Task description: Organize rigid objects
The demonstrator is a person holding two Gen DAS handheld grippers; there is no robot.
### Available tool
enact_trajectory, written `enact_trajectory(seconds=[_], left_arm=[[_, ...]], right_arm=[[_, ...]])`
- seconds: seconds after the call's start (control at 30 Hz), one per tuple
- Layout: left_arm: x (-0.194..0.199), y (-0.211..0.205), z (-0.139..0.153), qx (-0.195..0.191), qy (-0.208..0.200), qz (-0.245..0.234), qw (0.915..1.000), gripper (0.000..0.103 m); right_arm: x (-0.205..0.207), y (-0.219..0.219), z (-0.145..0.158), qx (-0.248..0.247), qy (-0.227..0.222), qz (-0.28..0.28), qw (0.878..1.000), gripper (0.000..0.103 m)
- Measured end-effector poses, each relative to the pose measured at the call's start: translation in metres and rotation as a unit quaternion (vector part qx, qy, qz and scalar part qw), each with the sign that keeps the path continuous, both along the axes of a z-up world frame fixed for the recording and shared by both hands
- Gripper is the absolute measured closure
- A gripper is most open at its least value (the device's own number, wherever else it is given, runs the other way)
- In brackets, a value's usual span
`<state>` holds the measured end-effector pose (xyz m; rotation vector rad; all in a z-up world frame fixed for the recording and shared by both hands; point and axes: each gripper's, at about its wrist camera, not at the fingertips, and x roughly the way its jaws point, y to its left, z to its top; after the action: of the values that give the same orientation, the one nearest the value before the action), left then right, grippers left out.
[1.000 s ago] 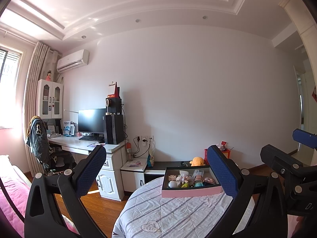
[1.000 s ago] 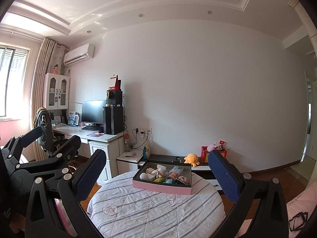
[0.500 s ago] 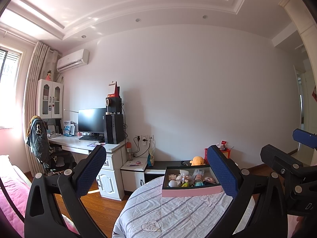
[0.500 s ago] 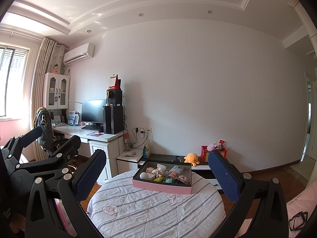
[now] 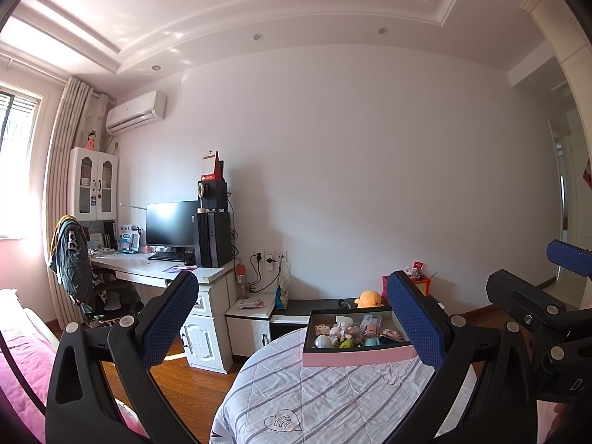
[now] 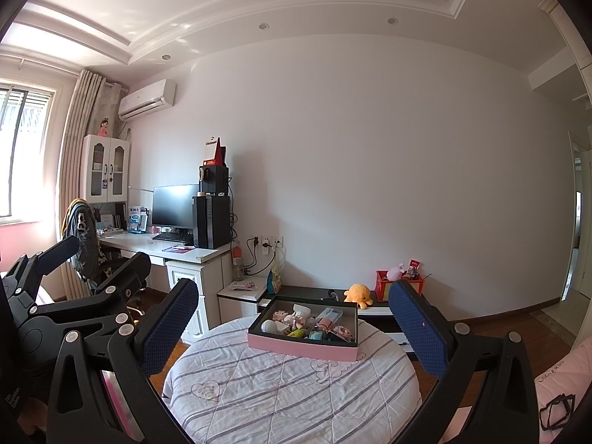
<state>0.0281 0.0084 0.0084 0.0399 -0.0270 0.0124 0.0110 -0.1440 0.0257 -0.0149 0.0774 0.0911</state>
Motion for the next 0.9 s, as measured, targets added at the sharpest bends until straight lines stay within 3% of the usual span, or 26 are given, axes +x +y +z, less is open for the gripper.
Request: enact_trajectory(seconds=[0.9], left_arm=[[-0.0001,0.0002,0.0018,0.0,0.001,0.0,1.0,0.0]], right_arm=[[0.0,-0.0001,-0.0001,-0.001,0.002,0.0,1.0,0.0]])
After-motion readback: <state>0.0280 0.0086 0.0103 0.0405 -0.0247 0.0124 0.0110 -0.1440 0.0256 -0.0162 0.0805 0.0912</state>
